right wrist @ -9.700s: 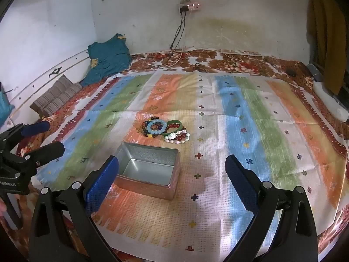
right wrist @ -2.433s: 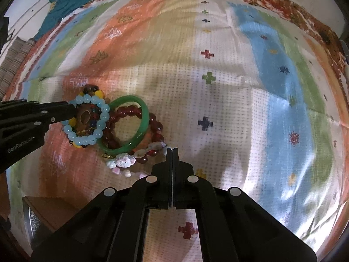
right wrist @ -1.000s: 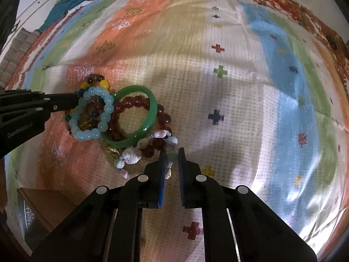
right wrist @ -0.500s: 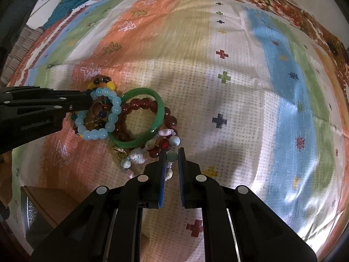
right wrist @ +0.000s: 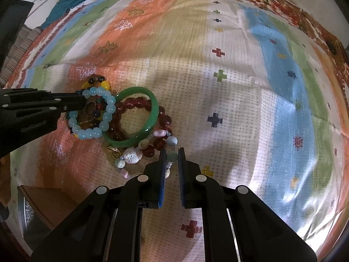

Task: Organize jewelry
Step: 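Lift the light blue bracelet with the left tool while the right lifts the shell bracelet, then carry both bracelets over the silver tin and open both tools to drop them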

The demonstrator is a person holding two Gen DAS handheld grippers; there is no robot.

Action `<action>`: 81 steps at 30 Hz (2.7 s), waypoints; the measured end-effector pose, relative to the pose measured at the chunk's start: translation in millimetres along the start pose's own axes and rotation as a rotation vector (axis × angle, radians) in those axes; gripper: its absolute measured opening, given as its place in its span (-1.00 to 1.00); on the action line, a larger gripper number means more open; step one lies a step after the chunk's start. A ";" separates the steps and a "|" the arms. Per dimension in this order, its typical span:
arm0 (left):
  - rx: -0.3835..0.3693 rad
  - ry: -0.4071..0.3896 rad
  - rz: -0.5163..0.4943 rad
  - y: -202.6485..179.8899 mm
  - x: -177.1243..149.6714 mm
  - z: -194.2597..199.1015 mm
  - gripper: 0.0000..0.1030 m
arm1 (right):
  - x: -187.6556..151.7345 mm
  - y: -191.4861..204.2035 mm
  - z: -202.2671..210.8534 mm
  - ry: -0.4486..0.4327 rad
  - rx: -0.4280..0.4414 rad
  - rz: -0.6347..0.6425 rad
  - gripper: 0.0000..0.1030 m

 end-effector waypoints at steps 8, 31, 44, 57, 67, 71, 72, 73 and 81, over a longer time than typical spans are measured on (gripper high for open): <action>-0.005 -0.041 -0.034 -7.1 0.0 22.7 -0.79 | 4.0 -1.8 20.0 -0.053 0.004 -0.023 -0.77; -0.044 -0.192 -0.045 -21.4 -12.0 106.7 -0.79 | 6.7 5.0 89.5 -0.219 0.041 -0.058 -0.77; -0.090 -0.266 -0.084 -38.2 -33.2 143.6 -0.79 | -3.9 18.6 123.4 -0.293 0.061 -0.029 -0.77; -0.133 -0.310 -0.099 -45.5 -56.0 173.7 -0.79 | -21.0 28.5 145.4 -0.317 0.090 -0.011 -0.77; -0.142 -0.319 -0.108 -49.1 -74.8 184.1 -0.79 | -33.9 36.8 159.5 -0.332 0.109 -0.001 -0.77; -0.149 -0.328 -0.109 -49.9 -81.7 189.4 -0.79 | -40.1 39.5 163.3 -0.330 0.114 0.004 -0.77; -0.150 -0.331 -0.111 -50.4 -84.1 191.1 -0.79 | -41.1 40.0 164.0 -0.330 0.114 0.004 -0.77; -0.150 -0.333 -0.112 -50.3 -85.9 191.5 -0.79 | -42.6 40.7 164.9 -0.330 0.115 0.005 -0.77; -0.153 -0.337 -0.111 -49.8 -102.3 196.8 -0.79 | -58.3 47.9 172.1 -0.329 0.135 0.009 -0.77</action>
Point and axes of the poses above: each gripper's, at about its wrist camera, not at the fingertips, and z roughly against the way its jaws point, y to its left, x to its top, the point moved 2 cm from there along -z, roughly the way its jaws point, and after that the axes turned 4 degrees about -y, right-handed, at the moved point
